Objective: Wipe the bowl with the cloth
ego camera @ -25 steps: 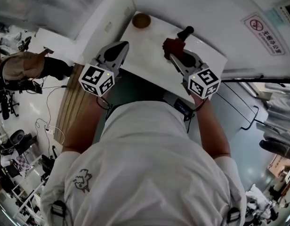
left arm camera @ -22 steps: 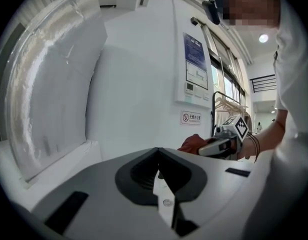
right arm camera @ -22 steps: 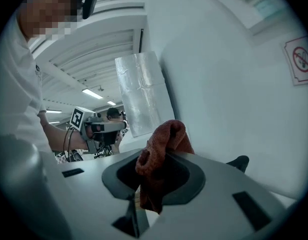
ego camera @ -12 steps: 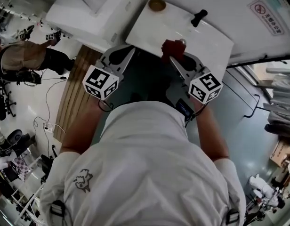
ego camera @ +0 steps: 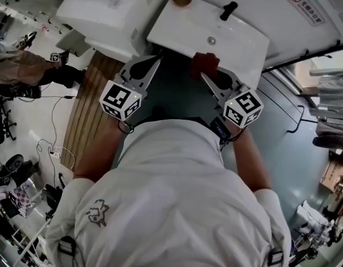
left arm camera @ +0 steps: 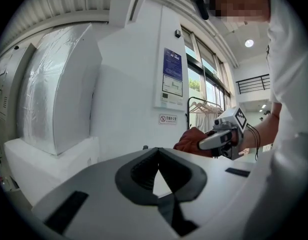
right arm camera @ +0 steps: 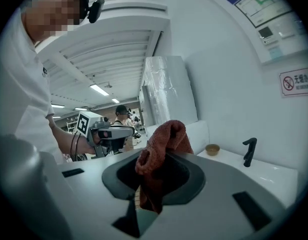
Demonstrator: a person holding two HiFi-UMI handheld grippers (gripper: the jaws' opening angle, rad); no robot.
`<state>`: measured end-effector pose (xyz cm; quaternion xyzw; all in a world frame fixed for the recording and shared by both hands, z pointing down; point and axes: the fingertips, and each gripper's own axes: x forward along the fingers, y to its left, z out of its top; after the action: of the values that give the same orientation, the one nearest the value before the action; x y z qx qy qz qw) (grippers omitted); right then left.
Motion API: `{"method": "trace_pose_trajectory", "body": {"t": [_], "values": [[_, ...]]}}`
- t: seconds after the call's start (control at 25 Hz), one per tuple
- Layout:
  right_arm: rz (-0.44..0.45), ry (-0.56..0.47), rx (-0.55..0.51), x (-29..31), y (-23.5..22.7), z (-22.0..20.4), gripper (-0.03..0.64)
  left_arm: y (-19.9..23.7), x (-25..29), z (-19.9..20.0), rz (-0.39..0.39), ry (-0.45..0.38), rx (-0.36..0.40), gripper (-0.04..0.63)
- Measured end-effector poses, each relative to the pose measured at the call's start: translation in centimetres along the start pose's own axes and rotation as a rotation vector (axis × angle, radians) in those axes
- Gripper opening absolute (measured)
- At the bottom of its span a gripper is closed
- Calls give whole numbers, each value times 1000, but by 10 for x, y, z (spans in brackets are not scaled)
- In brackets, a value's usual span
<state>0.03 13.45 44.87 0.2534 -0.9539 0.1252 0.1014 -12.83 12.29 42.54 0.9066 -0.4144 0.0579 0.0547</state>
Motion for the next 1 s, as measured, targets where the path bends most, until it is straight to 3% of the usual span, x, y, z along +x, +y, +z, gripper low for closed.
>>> {"method": "trace_pose_trajectory", "body": {"t": [0.28,0.6,1.0], "values": [[37,23,-38,-57,8,-27,89,-63,11,-6,52,-6,-7,14],[83,38,-8,-126,24,-63,88,-159,15,-14,42,-15,-28,14],[121,54,-17,-157,39,-87,89,-208,9,-31,16,37,-4,14]]}}
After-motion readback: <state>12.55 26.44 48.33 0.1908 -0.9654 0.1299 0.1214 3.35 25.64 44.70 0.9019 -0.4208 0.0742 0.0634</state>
